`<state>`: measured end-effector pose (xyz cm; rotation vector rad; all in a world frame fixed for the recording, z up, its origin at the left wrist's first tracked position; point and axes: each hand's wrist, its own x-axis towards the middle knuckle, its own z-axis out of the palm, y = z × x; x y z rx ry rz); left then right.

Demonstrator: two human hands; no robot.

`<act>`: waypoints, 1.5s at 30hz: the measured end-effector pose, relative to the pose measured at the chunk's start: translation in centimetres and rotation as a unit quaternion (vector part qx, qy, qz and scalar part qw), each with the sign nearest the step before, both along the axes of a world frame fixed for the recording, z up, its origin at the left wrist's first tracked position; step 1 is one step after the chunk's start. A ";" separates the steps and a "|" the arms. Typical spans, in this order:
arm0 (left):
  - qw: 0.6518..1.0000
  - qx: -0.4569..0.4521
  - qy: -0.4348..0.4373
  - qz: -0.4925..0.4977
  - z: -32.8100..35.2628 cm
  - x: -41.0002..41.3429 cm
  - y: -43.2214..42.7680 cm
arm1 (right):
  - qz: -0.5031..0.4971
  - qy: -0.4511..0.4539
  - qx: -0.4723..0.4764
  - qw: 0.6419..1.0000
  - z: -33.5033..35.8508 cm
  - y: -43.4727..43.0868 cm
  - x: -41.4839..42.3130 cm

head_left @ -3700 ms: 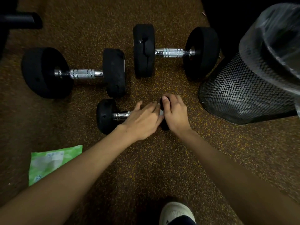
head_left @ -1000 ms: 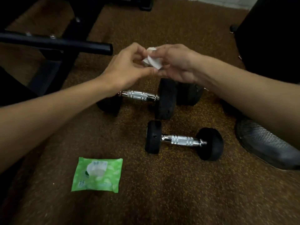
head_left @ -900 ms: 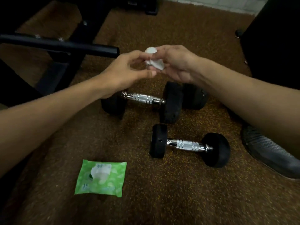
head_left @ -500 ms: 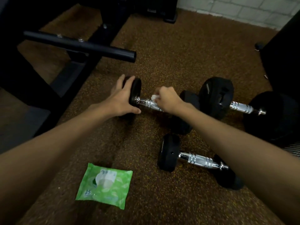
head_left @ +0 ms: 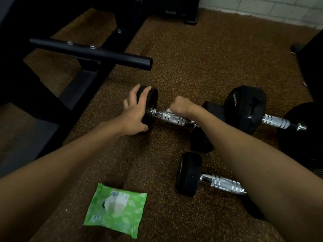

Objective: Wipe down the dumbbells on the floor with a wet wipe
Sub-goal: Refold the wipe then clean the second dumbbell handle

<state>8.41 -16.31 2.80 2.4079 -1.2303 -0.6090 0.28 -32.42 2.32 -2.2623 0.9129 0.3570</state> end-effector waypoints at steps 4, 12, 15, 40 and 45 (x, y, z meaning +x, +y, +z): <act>1.000 -0.010 0.003 -0.002 -0.2 0.2 0.1 | 0.075 -0.035 -0.180 0.980 0.5 3.3 -1.7; 1.000 -0.021 -0.002 -0.002 -0.8 0.3 0.3 | 0.107 -0.078 -0.221 0.966 0.7 3.9 -3.4; 1.000 -0.018 -0.001 0.001 -0.7 0.3 0.2 | 0.021 -0.034 -0.104 0.994 0.6 1.8 -0.9; 0.999 -0.043 0.022 0.005 -0.7 -0.1 0.8 | 0.123 -0.203 -0.191 0.953 1.5 2.3 -5.6; 0.999 -0.038 0.013 0.005 -0.7 -0.2 0.7 | 0.054 -0.123 -0.080 0.988 -0.4 1.7 -1.8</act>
